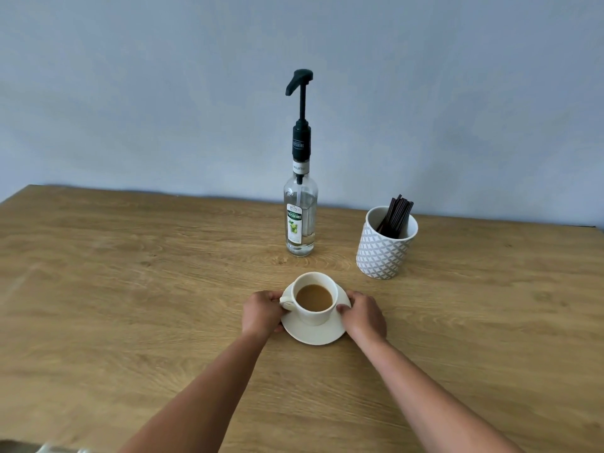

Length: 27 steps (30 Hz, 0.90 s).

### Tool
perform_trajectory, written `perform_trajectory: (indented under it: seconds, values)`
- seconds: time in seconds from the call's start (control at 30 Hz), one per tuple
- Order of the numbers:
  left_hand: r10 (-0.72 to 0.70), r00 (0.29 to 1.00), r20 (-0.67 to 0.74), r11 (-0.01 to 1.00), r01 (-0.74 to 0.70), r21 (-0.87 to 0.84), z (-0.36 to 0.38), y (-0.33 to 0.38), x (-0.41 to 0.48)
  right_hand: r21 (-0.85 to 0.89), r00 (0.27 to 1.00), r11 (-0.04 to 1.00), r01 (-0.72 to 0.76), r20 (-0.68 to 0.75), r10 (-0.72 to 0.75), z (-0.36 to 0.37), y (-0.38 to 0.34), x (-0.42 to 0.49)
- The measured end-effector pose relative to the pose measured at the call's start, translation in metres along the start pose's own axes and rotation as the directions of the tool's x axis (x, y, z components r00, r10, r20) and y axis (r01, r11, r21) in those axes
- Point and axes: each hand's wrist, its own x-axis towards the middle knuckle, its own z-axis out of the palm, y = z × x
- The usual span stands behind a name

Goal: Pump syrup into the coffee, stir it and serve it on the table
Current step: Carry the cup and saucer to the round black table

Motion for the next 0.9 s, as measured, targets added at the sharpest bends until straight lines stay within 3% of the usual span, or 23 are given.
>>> perform_trajectory:
  seconds: [0.3, 0.5, 0.77, 0.9]
  values:
    - [-0.013, 1.000, 0.004, 0.999, 0.014, -0.038, -0.001, -0.003, -0.003, 0.046, 1.000, 0.999, -0.008, -0.003, 0.008, -0.001, -0.002, -0.006]
    - [-0.043, 0.999, -0.011, 0.995, 0.042, -0.090, -0.006, -0.007, -0.015, 0.237, 0.999, 0.972, -0.009, 0.046, -0.001, 0.000, -0.003, -0.011]
    - [-0.066, 0.987, -0.145, 0.990, 0.046, -0.137, -0.036, -0.019, -0.043, 0.401, 0.983, 0.916, -0.001, 0.168, -0.072, 0.014, -0.021, -0.020]
    - [-0.115, 0.965, -0.237, 0.976, 0.065, -0.207, -0.063, -0.030, -0.058, 0.477, 0.953, 0.878, 0.041, 0.244, -0.177, 0.027, -0.043, -0.029]
